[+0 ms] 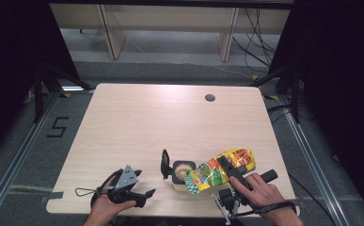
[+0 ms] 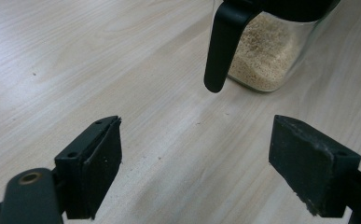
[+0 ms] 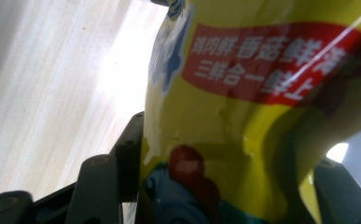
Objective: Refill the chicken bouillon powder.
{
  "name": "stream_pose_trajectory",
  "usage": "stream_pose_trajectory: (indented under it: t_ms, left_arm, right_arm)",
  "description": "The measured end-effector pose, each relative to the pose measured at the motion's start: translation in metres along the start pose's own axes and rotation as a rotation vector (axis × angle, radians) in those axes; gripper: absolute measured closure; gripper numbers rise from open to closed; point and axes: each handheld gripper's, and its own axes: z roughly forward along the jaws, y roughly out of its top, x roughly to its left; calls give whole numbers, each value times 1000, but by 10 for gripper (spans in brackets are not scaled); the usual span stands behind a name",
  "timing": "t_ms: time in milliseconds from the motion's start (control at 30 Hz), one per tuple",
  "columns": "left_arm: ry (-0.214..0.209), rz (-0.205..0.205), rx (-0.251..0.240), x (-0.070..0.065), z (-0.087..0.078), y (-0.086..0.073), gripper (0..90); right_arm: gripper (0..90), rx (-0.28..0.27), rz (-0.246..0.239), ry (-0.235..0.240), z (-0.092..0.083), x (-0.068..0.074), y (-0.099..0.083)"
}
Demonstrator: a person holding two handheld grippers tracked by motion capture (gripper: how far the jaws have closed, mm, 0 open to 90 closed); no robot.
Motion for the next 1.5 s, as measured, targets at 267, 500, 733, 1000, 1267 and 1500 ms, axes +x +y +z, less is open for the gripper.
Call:
stream_pose_trajectory:
  t_ms: [267, 500, 733, 1000, 1267, 1500]
  left_arm:
    - [-1, 18, 7, 1, 0, -1, 168]
    - [7, 34, 7, 2, -1, 0, 168]
    - [12, 29, 9, 2, -2, 0, 168]
    - [10, 21, -5, 2, -2, 1, 168]
    - [14, 52, 15, 4, -3, 1, 168]
    - [14, 29, 8, 3, -3, 0, 168]
  right_arm:
    - [458, -10, 3, 30, 2, -1, -5]
    - [459, -45, 14, 30, 5, -2, -11]
    - [459, -72, 127, 55, 7, 4, -14]
    - [460, -130, 273, 94, 12, 9, -25]
    - [471, -190, 366, 136, 17, 17, -31]
    - [474, -219, 378, 135, 20, 14, -37]
